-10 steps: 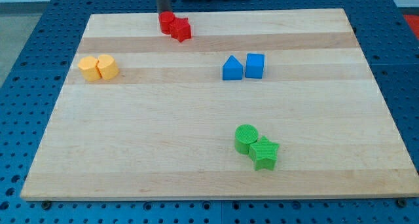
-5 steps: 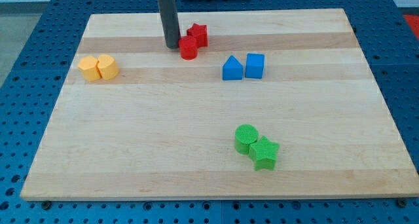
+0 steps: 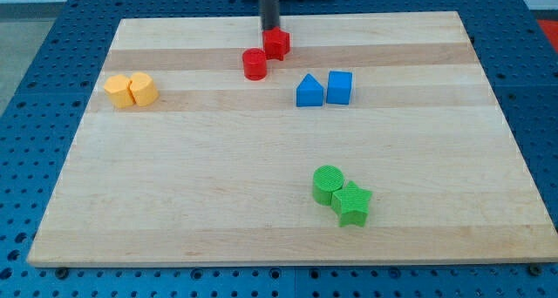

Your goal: Place the red blocks towards right of yellow blocks

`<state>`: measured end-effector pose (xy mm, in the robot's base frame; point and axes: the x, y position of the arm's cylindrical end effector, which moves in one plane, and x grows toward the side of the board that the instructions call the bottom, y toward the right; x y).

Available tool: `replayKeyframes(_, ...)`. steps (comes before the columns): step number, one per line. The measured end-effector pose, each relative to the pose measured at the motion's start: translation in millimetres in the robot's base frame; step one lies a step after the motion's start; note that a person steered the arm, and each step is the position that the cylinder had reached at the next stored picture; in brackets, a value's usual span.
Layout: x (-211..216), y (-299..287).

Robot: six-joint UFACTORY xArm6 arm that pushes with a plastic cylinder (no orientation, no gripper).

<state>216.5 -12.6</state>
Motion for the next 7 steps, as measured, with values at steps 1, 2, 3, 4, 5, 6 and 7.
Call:
replayKeyframes(1, 15, 21)
replayKeyframes(2, 50, -12)
replayKeyframes(3, 81, -56)
replayKeyframes(4, 97, -72)
replayKeyframes(5, 96, -72)
replayKeyframes(6, 96, -82)
replayKeyframes(7, 96, -105)
